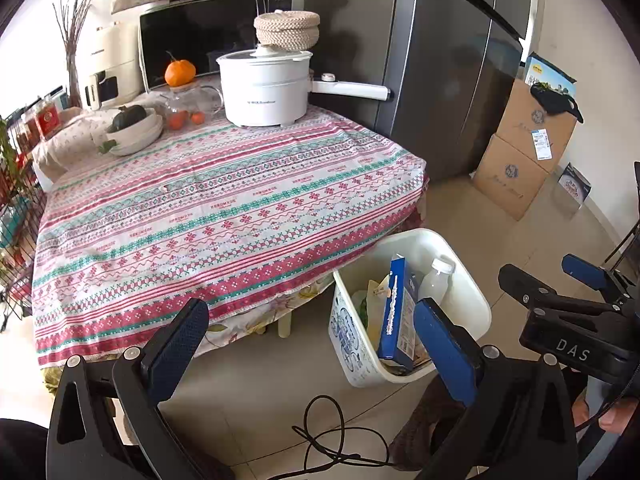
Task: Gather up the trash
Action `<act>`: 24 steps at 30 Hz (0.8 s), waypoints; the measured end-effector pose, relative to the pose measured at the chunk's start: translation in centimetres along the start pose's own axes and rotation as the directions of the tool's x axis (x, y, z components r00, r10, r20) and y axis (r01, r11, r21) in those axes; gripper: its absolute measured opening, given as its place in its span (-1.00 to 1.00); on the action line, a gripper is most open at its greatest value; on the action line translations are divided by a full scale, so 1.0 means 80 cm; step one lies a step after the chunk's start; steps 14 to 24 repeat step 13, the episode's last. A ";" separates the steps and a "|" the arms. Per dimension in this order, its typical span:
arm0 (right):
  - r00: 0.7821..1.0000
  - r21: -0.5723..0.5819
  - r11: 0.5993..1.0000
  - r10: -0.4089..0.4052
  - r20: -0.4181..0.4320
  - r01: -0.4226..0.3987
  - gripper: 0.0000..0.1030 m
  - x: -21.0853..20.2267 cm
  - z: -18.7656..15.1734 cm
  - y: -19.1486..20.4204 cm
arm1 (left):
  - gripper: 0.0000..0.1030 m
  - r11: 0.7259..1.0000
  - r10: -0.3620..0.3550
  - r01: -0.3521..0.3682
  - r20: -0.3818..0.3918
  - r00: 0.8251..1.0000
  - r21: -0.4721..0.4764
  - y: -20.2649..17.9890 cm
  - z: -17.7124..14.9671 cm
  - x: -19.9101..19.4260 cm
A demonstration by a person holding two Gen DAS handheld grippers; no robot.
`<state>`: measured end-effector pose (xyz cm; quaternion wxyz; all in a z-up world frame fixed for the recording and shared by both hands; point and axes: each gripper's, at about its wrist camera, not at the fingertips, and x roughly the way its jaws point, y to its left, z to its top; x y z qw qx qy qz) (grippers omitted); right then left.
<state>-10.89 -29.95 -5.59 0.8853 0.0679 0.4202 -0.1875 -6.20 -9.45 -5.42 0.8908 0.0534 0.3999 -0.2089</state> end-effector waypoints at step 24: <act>1.000 0.000 1.000 0.001 -0.001 -0.001 0.97 0.000 0.000 0.001 | 1.00 1.000 -0.003 0.003 -0.003 1.000 -0.001 0.002 -0.001 0.000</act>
